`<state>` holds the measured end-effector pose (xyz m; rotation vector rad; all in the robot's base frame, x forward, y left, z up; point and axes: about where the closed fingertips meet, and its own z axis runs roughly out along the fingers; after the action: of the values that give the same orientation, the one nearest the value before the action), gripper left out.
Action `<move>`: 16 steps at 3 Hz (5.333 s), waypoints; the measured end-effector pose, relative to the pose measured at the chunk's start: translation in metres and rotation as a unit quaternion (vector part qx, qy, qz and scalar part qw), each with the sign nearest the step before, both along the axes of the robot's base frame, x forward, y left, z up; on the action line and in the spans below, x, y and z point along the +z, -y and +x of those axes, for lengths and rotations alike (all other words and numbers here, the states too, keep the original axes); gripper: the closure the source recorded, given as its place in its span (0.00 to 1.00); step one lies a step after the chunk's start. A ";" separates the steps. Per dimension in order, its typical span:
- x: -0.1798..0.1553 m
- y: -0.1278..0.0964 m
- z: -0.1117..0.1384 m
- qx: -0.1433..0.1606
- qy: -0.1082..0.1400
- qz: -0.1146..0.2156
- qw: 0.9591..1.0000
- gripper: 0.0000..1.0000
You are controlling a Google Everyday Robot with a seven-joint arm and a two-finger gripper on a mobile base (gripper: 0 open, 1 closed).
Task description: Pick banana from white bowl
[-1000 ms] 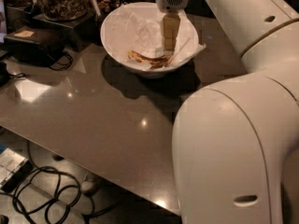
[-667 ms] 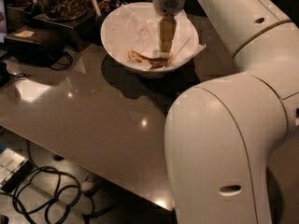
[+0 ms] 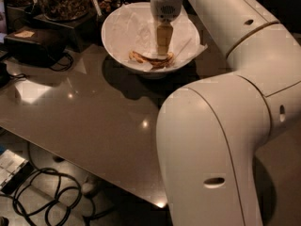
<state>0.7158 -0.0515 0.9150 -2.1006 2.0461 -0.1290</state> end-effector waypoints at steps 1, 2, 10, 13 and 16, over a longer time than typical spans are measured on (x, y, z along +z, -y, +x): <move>-0.012 -0.004 -0.001 0.002 -0.014 -0.005 1.000 0.38; -0.021 -0.005 0.000 0.001 -0.023 -0.008 1.000 0.37; -0.080 -0.006 0.004 0.008 -0.086 -0.002 0.996 0.86; -0.074 -0.009 0.011 0.007 -0.064 0.007 0.998 1.00; -0.041 -0.013 0.004 0.001 -0.021 0.010 1.000 1.00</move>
Offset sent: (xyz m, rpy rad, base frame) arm -0.0337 -0.0130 -0.0233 -0.0841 0.2011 -0.0034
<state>0.7195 -0.0381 0.8740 -2.1108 2.0593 -0.0652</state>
